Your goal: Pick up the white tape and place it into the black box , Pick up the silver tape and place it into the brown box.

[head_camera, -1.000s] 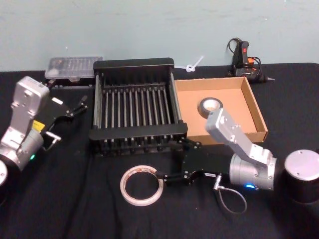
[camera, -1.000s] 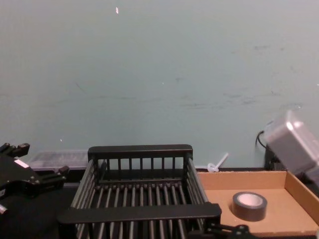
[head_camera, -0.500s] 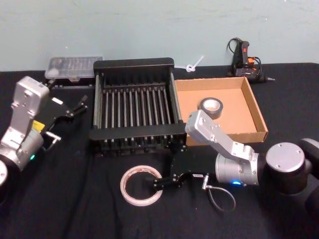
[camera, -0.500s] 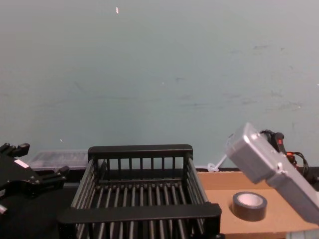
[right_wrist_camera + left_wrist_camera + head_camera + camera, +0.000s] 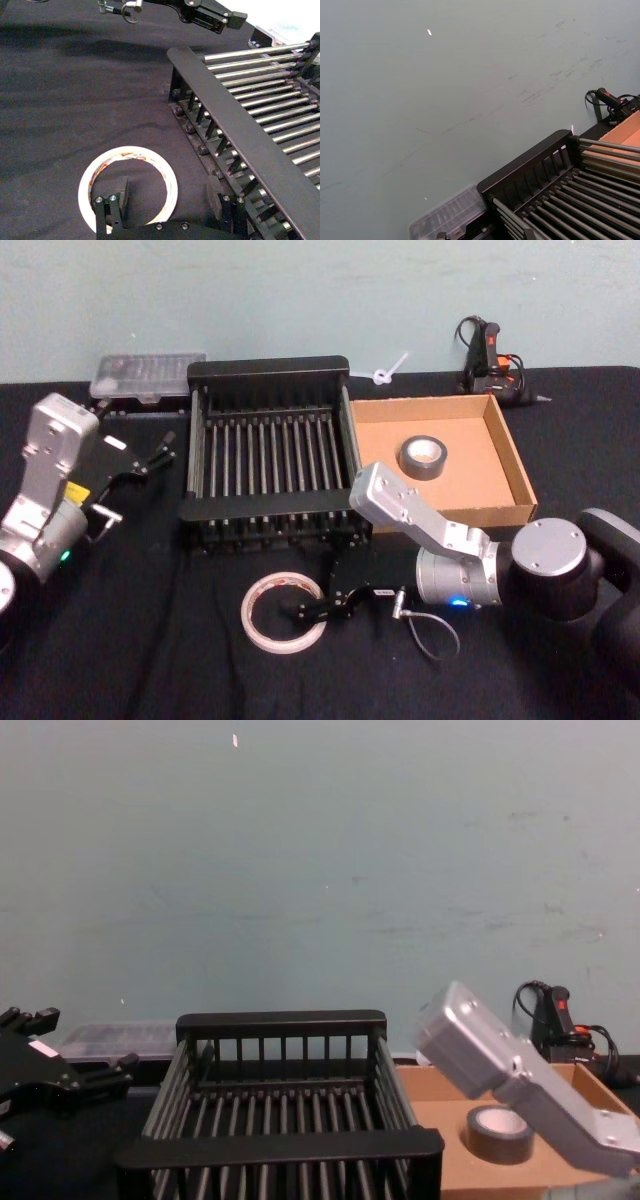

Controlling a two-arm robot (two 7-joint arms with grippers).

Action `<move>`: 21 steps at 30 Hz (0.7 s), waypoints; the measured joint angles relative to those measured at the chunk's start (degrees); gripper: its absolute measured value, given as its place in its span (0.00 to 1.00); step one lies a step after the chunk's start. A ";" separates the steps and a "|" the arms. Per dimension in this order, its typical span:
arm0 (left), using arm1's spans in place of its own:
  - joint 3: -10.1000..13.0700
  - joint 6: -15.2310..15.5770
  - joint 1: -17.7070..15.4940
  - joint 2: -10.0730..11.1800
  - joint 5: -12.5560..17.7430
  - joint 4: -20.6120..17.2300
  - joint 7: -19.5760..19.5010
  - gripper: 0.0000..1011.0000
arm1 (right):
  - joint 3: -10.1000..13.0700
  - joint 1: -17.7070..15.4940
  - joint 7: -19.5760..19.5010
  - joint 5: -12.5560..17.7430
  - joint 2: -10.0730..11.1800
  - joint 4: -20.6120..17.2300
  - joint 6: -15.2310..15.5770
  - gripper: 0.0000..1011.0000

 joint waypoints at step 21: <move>0.00 0.00 0.00 0.00 0.00 0.00 0.00 0.99 | -1.13 1.28 0.19 0.11 -1.39 2.31 1.22 0.99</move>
